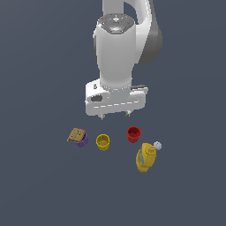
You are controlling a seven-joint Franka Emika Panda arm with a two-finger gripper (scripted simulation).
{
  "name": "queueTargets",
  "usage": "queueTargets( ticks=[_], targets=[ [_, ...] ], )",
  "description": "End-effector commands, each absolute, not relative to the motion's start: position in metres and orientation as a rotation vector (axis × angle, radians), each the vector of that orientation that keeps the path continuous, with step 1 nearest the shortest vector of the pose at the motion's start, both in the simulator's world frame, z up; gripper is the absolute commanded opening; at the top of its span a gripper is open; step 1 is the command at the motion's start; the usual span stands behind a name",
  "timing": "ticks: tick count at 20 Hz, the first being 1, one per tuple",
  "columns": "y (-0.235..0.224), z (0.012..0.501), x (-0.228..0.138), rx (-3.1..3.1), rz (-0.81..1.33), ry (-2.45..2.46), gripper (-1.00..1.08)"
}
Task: Pick up a designated object from a clutter of objects.
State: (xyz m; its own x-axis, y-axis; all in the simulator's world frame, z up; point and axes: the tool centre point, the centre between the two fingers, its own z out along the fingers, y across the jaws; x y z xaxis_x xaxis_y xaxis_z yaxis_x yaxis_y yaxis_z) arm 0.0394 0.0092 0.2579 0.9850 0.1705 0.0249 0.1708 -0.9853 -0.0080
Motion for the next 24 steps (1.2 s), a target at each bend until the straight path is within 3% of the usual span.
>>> queueTargets(
  ticks=[1, 12, 24],
  targets=[
    [-0.001, 0.231, 0.045, -3.118, -0.031, -0.307, 1.0],
    [-0.041, 0.124, 0.054, -3.105, -0.007, -0.468, 1.0],
    [-0.05, 0.097, 0.052, -3.1, 0.002, -0.505, 1.0]
  ],
)
